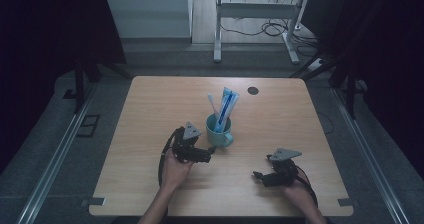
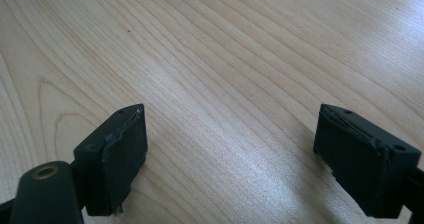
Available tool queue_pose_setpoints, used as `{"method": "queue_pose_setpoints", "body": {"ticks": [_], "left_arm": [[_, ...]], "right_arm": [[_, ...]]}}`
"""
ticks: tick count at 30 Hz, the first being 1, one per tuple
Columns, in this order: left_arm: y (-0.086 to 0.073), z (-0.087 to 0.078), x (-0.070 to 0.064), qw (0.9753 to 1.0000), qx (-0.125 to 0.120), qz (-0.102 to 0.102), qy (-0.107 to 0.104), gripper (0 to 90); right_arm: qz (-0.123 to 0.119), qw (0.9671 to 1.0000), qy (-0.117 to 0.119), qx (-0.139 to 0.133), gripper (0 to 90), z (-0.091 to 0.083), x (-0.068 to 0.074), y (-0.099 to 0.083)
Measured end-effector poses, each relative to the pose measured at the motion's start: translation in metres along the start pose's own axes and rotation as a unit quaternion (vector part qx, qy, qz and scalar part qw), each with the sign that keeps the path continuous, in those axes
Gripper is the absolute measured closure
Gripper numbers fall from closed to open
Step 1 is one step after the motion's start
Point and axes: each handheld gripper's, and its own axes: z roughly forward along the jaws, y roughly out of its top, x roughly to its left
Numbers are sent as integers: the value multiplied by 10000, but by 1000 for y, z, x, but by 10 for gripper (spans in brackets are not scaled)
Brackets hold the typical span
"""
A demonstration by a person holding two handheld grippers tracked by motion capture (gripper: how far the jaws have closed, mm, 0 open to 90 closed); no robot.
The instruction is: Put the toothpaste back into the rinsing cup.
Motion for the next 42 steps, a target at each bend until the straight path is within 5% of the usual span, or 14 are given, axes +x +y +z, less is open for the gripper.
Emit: {"method": "queue_pose_setpoints", "body": {"ticks": [18,32,42], "left_arm": [[-38,-11,-3,9997,225,-103,6,29],[-68,-7,-7,9976,658,-210,-75,26],[-72,-2,-15,9938,1109,55,106,27]], "right_arm": [[0,10000,1,-1,138,0,0,0],[12,10000,2,9,138,0,0,0],[15,10000,-2,8,138,0,0,0]]}}
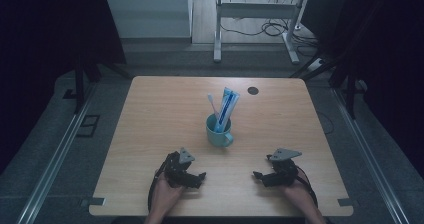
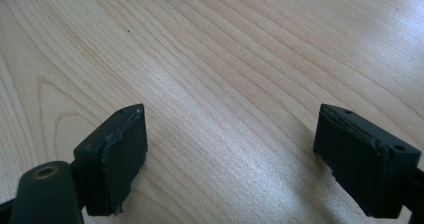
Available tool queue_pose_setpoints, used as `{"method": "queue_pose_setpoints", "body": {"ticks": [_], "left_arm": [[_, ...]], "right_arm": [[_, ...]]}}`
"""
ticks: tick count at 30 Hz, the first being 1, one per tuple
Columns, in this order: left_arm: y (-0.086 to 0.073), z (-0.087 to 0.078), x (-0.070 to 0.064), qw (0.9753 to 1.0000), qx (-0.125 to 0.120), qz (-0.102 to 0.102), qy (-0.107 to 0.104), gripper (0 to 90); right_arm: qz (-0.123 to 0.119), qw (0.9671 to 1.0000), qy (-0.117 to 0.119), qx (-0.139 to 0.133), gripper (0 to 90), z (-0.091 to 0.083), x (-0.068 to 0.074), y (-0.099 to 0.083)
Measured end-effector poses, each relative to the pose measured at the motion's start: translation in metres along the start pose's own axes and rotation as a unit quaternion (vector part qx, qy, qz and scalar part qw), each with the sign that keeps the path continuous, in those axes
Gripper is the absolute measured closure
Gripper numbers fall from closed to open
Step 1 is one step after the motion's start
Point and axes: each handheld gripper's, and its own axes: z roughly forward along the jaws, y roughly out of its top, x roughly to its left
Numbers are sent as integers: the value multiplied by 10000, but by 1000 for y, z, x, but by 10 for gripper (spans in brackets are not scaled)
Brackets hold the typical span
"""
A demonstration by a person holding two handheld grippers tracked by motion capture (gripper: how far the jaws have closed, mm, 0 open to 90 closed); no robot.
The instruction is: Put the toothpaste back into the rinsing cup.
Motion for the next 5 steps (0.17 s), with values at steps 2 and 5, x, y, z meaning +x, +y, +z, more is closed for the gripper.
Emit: {"method": "queue_pose_setpoints", "body": {"ticks": [2,5], "left_arm": [[0,0,0,10000,7,-18,-2,23],[0,0,0,10000,11,-17,-1,22]], "right_arm": [[1,10000,1,0,138,0,0,0],[0,10000,0,-1,138,0,0,0]]}}
